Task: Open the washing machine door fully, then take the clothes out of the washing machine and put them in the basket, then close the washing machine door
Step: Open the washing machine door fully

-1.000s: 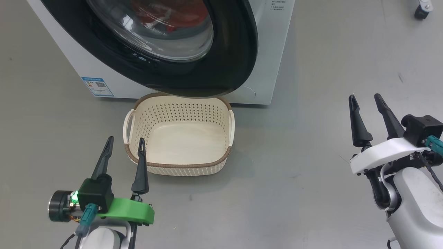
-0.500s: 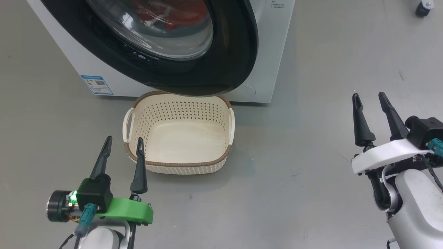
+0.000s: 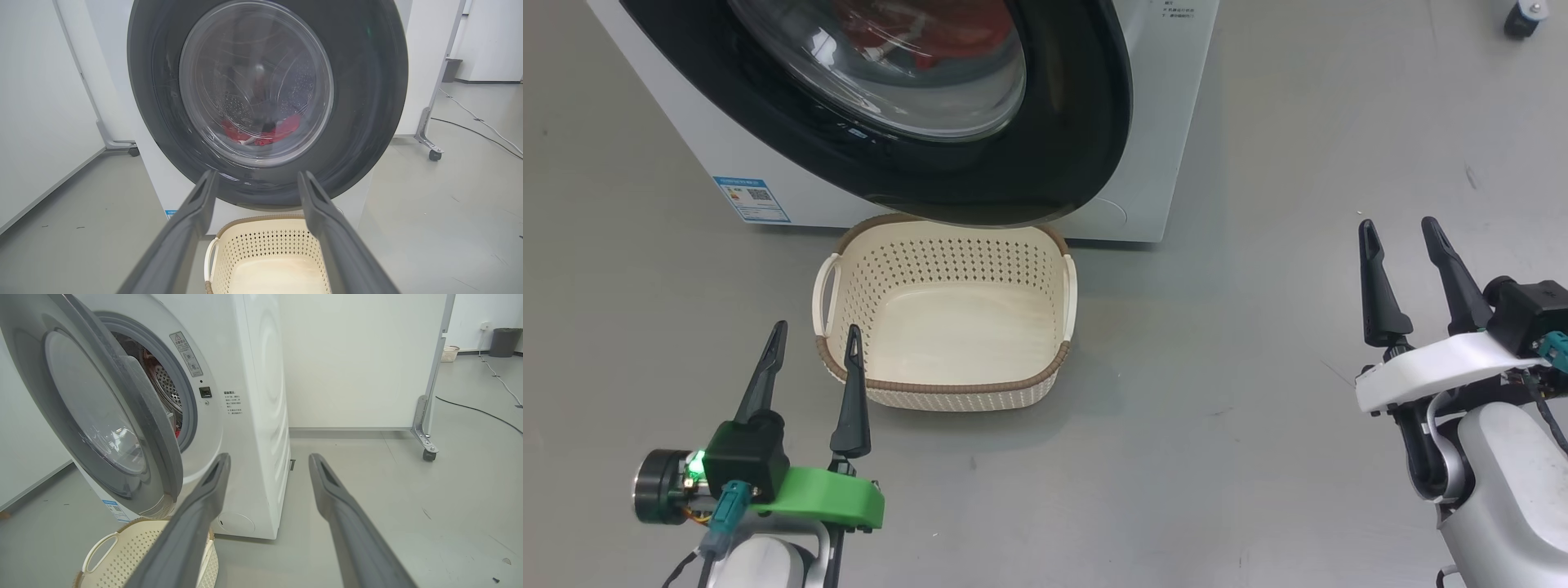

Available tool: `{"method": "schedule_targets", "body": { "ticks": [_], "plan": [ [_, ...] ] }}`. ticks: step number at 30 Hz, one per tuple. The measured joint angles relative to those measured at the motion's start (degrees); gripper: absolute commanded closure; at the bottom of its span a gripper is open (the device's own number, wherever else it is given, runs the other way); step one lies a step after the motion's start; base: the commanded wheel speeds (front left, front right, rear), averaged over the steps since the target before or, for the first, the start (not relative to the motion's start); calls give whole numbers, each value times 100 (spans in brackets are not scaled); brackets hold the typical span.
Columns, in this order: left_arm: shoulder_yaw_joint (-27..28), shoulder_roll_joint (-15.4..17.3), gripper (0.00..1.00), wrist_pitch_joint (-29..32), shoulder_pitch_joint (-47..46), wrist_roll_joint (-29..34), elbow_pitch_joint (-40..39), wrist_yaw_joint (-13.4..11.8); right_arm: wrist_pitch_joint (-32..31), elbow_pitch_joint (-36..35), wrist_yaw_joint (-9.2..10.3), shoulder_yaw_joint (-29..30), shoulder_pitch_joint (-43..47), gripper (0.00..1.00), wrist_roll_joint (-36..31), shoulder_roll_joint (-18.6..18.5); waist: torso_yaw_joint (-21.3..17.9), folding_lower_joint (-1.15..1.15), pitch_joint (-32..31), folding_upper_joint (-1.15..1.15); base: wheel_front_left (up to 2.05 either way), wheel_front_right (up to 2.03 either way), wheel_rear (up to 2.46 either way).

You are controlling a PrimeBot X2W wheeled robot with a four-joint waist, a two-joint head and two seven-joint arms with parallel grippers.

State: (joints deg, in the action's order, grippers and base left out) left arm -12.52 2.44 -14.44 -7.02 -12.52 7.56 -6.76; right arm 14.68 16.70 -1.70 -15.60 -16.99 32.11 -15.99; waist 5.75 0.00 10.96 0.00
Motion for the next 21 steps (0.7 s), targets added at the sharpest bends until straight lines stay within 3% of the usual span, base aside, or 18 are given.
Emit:
{"method": "schedule_targets", "body": {
  "ticks": [21],
  "plan": [
    [16,-1,0,0,0,1,8,8,0,-96,-77,165,119,0,-113,137,22,0,-13,0,0,0,0]
  ]
}}
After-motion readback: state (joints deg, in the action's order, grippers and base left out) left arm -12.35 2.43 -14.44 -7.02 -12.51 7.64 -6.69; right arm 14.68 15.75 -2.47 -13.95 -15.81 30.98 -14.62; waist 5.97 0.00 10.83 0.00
